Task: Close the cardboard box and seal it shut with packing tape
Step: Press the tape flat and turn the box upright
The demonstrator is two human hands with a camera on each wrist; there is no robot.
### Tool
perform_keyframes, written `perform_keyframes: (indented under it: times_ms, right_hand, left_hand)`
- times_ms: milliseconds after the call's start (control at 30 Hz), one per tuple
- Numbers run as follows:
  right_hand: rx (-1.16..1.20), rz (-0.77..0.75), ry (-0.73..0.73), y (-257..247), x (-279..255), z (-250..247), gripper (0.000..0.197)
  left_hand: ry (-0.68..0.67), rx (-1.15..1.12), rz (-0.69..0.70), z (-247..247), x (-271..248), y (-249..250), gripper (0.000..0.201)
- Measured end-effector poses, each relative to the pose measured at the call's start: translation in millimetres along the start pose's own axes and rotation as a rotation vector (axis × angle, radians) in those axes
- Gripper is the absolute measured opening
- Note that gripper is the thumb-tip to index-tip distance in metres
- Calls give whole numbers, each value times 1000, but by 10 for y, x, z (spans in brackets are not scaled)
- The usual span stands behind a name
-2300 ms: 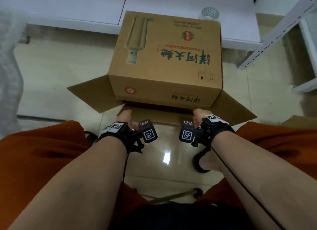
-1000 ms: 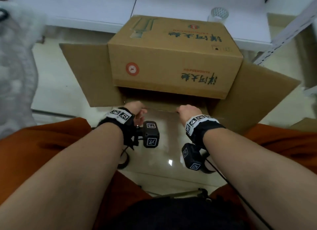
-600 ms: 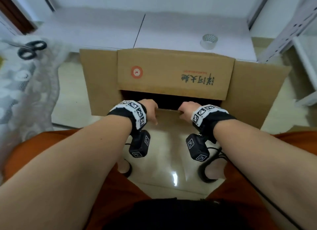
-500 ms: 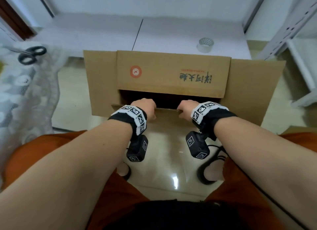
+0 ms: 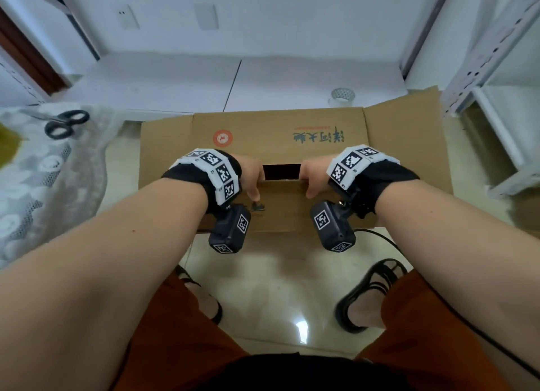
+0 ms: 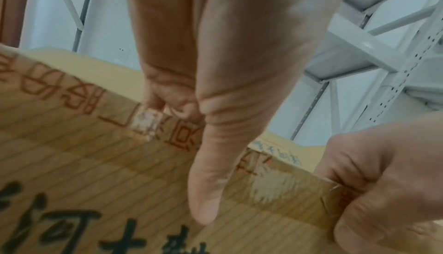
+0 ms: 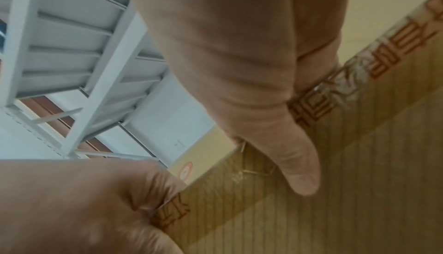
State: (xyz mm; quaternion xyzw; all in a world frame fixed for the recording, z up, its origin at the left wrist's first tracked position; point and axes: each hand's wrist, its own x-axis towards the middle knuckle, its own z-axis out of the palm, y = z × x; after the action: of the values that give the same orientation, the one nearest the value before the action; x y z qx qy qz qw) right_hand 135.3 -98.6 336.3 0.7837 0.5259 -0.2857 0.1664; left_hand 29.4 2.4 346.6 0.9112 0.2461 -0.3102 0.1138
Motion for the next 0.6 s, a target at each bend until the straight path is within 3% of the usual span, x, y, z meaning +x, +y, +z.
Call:
perform_keyframes:
  times_ms: [100, 167, 300, 400, 467, 533, 600]
  right_hand:
    - [-21, 4, 24, -25, -45, -159, 31]
    - [-40, 24, 51, -33, -44, -252, 18]
    - [-80, 79, 81, -53, -56, -328, 36]
    - [-143, 92, 42, -82, -48, -328, 27]
    - [-168, 93, 26, -90, -69, -313, 15]
    - [-121, 73, 96, -67, -87, -310, 16]
    - [-133, 84, 79, -39, -101, -340, 10]
  left_hand:
    - [-4, 16, -24, -150, -64, -45, 53]
    - [42, 23, -35, -218, -94, -79, 52]
    - [125, -14, -39, -248, -106, -109, 58]
    - [133, 11, -27, -156, -77, -119, 61]
    - [104, -2, -22, -75, -25, -135, 59]
    - [113, -9, -12, -42, 7, -150, 50]
    - [157, 18, 3, -64, 26, -154, 41]
